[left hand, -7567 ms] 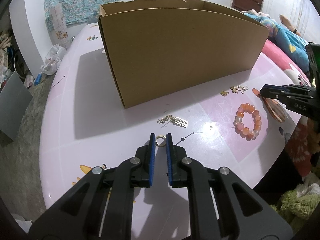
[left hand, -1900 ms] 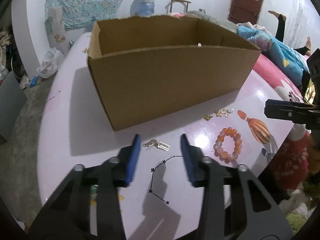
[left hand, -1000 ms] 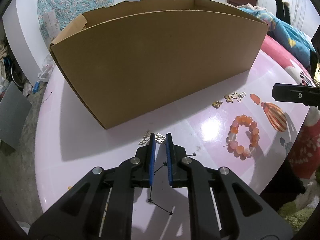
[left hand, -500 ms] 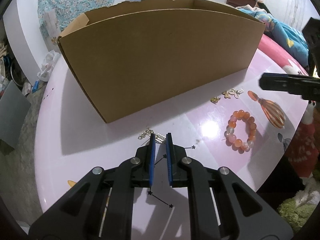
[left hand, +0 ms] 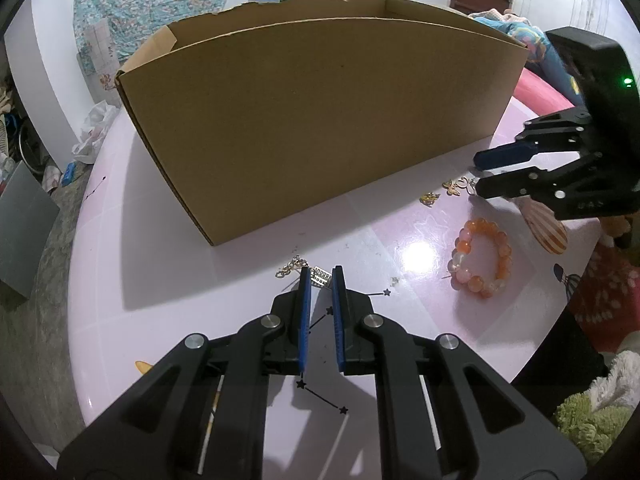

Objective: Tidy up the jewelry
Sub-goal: 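Close the left gripper on the silver tag charm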

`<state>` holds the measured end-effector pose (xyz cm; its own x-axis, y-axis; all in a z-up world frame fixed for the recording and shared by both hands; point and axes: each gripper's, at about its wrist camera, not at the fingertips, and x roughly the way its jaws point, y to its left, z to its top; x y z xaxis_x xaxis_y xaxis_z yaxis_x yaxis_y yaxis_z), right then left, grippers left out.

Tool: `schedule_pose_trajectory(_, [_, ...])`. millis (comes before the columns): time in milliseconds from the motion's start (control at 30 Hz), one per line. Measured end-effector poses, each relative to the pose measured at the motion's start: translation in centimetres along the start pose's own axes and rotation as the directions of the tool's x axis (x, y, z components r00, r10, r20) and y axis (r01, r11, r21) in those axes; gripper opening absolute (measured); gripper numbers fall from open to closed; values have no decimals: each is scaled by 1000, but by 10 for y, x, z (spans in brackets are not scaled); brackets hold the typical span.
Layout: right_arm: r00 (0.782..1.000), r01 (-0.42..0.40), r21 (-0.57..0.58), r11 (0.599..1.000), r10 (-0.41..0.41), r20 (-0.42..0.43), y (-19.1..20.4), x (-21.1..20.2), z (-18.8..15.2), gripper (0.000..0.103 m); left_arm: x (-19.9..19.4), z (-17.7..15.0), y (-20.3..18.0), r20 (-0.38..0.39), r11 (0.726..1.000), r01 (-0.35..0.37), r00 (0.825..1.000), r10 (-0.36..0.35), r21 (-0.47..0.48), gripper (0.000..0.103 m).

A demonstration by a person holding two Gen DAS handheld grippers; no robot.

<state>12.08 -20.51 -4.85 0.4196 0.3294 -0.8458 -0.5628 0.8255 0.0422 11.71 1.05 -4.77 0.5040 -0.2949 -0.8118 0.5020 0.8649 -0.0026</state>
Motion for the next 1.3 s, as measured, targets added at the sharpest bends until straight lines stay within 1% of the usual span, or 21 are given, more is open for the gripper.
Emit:
schedule_pose_trajectory(67, [999, -31, -4, 1000, 31, -7, -5, -1, 2, 24, 0, 0, 0, 0, 1000, 0, 1000, 0, -1, 9])
schedule_pose_trajectory(133, [999, -39, -6, 999, 39, -20, -7, -4, 3, 16, 0, 1, 1, 0, 1000, 1, 1000, -1, -2, 9])
schedule_pose_trajectory(267, [999, -26, -16, 1000, 26, -29, -3, -9, -5, 14, 0, 1, 1, 1, 1000, 2, 1000, -2, -3, 9])
schedule_pose_trajectory(300, [999, -20, -23, 1000, 20, -30, -1, -11, -7, 11, -1, 1, 1, 1, 1000, 3, 1000, -3, -4, 9])
schedule_pose_trajectory(333, [999, -22, -25, 999, 22, -32, -1, -9, -8, 6, -1, 1, 2, 2, 1000, 4, 1000, -4, -4, 9])
schedule_pose_trajectory(467, [1000, 1, -26, 1000, -2, -28, 2, -13, -12, 5, -1, 1, 2, 2, 1000, 4, 1000, -4, -3, 9])
schedule_pose_trajectory(600, [1000, 8, 14, 1000, -7, -24, 1, -16, -17, 5, -2, 0, 3, 4, 1000, 6, 1000, -6, -5, 9])
schedule_pose_trajectory(733, [1000, 21, 74, 997, -20, -13, -1, -24, -29, 5, -2, 0, 4, 7, 1000, 5, 1000, -5, -4, 9])
schedule_pose_trajectory(867, [999, 23, 144, 989, -27, 26, -1, -36, -37, 5, -2, -2, 5, 12, 1000, 9, 1000, -9, -5, 9])
schedule_pose_trajectory(900, [999, 19, 168, 986, -27, 44, -3, -40, -39, 5, -2, -3, 6, 11, 1000, 13, 1000, -13, -6, 0])
schedule_pose_trajectory(1067, [995, 17, 234, 972, -40, 92, -2, -53, -45, 5, -5, -4, 5, 10, 1000, 21, 1000, -21, -7, 0])
schedule_pose_trajectory(1233, [992, 11, 286, 958, -47, 120, -1, -56, -48, 5, -11, -7, 3, 10, 1000, 31, 999, -31, -5, 0])
schedule_pose_trajectory(1300, [991, 9, 303, 953, -50, 127, 0, -56, -50, 5, -14, -4, 3, 26, 999, 35, 999, -35, -12, 1])
